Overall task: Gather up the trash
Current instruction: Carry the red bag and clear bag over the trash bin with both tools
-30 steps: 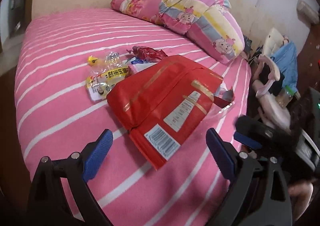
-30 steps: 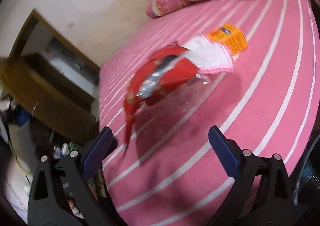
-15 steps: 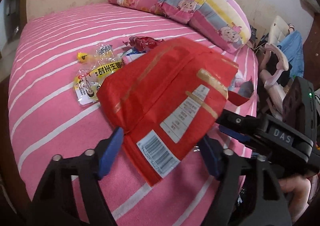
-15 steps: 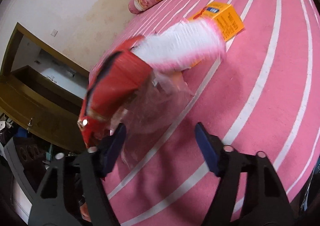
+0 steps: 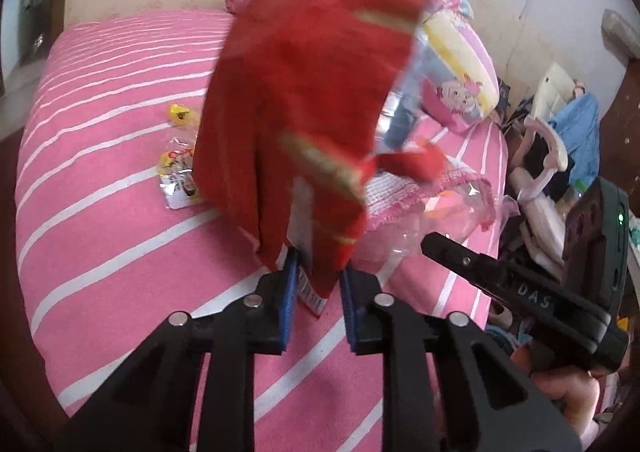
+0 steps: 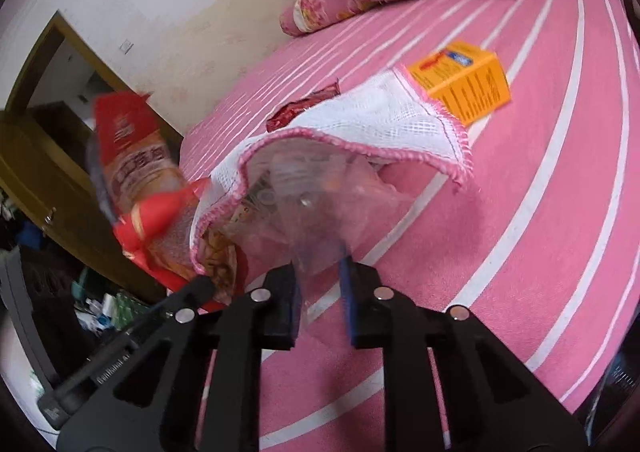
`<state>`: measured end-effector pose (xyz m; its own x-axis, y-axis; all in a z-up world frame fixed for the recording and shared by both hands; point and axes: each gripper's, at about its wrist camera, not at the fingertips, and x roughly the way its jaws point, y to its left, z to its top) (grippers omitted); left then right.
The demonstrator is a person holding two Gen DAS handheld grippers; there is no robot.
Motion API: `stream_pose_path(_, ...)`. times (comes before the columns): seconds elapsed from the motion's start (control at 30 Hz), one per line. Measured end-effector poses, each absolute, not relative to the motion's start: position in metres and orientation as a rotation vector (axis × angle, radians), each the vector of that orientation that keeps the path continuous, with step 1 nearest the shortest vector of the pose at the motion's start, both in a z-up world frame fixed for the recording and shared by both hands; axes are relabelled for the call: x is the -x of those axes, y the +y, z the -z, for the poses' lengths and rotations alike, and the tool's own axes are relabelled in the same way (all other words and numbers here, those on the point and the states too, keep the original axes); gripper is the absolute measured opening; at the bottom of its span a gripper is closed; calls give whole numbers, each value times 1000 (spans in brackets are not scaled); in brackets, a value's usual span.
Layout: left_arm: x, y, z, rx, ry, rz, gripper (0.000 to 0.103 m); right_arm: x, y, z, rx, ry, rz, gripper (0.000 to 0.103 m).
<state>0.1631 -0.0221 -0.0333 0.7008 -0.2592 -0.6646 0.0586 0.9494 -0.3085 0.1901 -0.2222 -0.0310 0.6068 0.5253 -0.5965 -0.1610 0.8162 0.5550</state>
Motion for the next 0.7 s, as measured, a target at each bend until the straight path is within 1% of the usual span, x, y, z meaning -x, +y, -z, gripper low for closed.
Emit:
stream_pose_path(0.2, -138, -11, 21, 296, 745, 178, 12, -170, -213, 13, -365, 755, -379, 13)
stream_pose_path(0.43, -111, -6, 11, 296, 730, 169, 8, -146, -205, -3, -325, 740, -385, 13)
stream_pose_path(0.7, -82, -3, 2, 288, 713, 158, 7, -115, -207, -12, -312, 743, -399, 13)
